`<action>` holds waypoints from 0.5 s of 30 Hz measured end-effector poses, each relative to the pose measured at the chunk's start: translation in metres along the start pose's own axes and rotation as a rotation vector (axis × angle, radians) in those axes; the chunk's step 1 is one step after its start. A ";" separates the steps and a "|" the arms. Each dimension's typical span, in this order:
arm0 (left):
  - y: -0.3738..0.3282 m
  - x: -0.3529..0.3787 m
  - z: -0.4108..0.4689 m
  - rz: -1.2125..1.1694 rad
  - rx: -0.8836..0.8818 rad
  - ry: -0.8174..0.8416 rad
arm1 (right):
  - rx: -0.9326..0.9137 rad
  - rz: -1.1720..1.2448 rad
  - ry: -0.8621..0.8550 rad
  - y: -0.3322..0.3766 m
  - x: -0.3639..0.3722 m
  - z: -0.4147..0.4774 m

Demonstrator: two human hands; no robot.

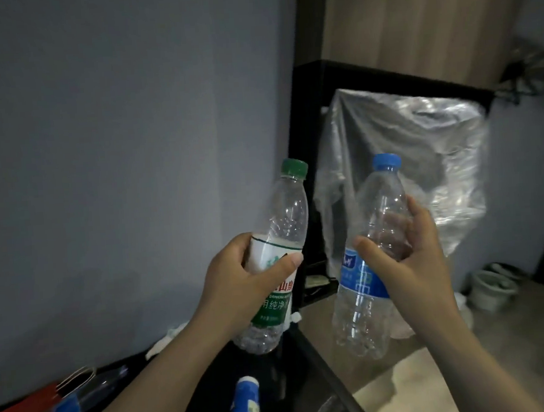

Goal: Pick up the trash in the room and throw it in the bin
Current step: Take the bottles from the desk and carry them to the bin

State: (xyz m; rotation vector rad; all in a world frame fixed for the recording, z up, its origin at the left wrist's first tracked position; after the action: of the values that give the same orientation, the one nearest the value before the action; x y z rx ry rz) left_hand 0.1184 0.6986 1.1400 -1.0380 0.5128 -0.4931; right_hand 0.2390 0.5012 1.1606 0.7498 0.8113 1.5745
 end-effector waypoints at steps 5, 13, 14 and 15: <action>-0.049 0.091 -0.015 -0.116 0.059 0.126 | -0.048 -0.065 -0.118 0.014 -0.102 0.021; -0.118 0.271 -0.061 -0.287 0.073 0.310 | -0.095 -0.223 -0.300 0.014 -0.287 0.047; -0.125 0.293 -0.068 -0.302 0.072 0.331 | -0.098 -0.251 -0.319 0.014 -0.309 0.049; -0.132 0.314 -0.076 -0.318 0.074 0.352 | -0.100 -0.277 -0.337 0.014 -0.330 0.051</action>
State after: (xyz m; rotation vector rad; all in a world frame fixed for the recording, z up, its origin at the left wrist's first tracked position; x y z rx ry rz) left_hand 0.2982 0.4014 1.1757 -0.9697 0.6375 -0.9813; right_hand 0.3199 0.1783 1.1891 0.7681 0.5570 1.1921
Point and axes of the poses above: each hand's wrist, its own z-axis towards the middle knuckle, its own x-axis out of the palm, y = z × x, the point moved 7 cm from there along z, towards the middle knuckle, and after that the axes turned 8 degrees about -y, right-handed, at the moved point
